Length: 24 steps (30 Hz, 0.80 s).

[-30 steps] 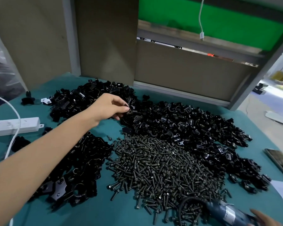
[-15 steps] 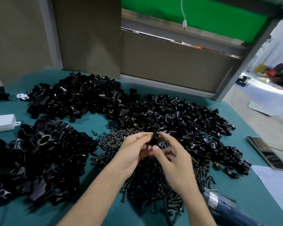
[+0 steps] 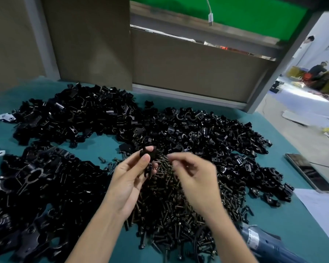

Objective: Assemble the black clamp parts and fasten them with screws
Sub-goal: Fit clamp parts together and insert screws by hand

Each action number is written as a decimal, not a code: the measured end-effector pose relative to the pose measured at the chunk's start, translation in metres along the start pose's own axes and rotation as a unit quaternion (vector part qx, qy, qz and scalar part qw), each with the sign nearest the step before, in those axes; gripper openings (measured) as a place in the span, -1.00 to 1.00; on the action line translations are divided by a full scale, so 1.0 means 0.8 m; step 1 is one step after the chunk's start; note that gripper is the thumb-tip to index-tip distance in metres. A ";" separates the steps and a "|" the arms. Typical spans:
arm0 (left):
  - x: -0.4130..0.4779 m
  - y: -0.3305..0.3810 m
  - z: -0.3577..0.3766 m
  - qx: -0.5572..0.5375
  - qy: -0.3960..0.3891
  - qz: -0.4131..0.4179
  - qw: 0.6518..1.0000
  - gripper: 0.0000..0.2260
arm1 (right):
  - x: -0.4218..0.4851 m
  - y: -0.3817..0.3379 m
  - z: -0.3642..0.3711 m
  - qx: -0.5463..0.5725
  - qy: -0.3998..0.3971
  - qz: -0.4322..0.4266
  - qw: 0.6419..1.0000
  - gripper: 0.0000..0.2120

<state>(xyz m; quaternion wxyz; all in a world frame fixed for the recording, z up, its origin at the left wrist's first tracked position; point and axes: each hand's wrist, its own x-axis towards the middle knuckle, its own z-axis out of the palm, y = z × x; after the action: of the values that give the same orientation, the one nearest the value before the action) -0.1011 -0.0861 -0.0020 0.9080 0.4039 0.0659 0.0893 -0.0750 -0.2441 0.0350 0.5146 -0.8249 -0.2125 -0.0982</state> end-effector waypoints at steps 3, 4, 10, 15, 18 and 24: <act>-0.001 0.002 -0.001 -0.004 0.008 0.007 1.000 -0.72 | 0.050 0.026 -0.037 -0.067 0.043 0.030 0.996 -0.70; -0.001 0.001 -0.002 -0.009 0.013 0.007 1.000 -0.75 | 0.069 0.038 -0.050 -0.100 0.057 0.047 0.992 -0.69; 0.002 -0.001 -0.009 -0.035 0.023 0.013 0.999 -0.77 | 0.142 0.125 -0.102 -0.147 0.125 0.205 0.960 -0.62; 0.003 -0.003 -0.011 -0.018 0.013 0.014 1.000 -0.70 | 0.176 0.151 -0.094 -0.151 0.100 0.239 0.954 -0.72; 0.003 -0.005 -0.011 -0.002 0.004 0.009 1.000 -0.70 | 0.191 0.155 -0.081 -0.149 0.085 0.258 0.951 -0.60; 0.003 -0.009 -0.012 0.035 -0.009 0.017 0.999 -0.64 | 0.204 0.160 -0.070 -0.150 0.121 0.263 0.945 -0.84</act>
<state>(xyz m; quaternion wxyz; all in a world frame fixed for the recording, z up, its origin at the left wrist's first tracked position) -0.0997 -0.0833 -0.0138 0.8921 0.4376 0.0538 0.0989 0.1310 -0.3020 0.0193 0.4141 -0.9010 0.0935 -0.0892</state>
